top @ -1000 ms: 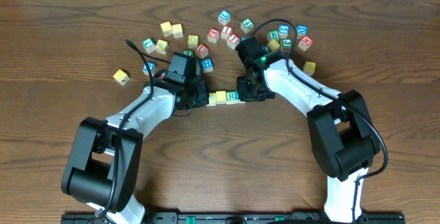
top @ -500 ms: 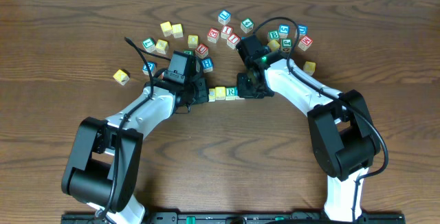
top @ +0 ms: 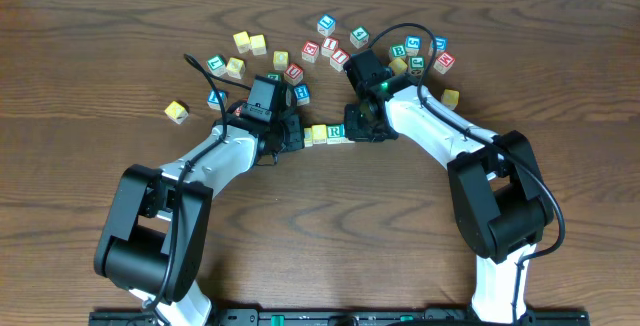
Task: Spell out CORL
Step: 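Push the block row together from both ends with both grippers, then lift both grippers away from the block row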
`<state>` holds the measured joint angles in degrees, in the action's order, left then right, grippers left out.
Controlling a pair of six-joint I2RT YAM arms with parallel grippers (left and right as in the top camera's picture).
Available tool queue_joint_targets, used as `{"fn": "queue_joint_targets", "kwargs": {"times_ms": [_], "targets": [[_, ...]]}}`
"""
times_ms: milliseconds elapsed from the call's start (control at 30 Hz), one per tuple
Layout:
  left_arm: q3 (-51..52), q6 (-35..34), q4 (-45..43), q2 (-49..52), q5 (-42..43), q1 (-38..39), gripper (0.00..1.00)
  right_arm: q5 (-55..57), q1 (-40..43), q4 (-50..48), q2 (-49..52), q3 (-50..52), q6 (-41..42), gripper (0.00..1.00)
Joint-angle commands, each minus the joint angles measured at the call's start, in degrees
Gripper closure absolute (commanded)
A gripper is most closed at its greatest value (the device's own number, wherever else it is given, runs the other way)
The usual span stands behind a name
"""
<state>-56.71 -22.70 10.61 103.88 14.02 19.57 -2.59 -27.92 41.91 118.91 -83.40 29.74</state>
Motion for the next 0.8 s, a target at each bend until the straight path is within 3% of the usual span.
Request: {"fn": "queue_joint_targets", "kwargs": {"times_ms": [0,467,767], "targets": [[0.5,-0.3,-0.2,0.1,1.8,0.5,0.93,-1.5,0.3,0.3,0.2,0.2,1.0,0.85],[-0.6,5.1,0.0,-1.0,1.5,-0.8,0.93,-0.7,3.6,1.8,0.2,-0.2,-1.2,0.85],[-5.0,10.5,5.5,-6.6,1.3,-9.3,0.93,-0.5,5.1,4.3,-0.3,-8.7,-6.7,0.86]]}}
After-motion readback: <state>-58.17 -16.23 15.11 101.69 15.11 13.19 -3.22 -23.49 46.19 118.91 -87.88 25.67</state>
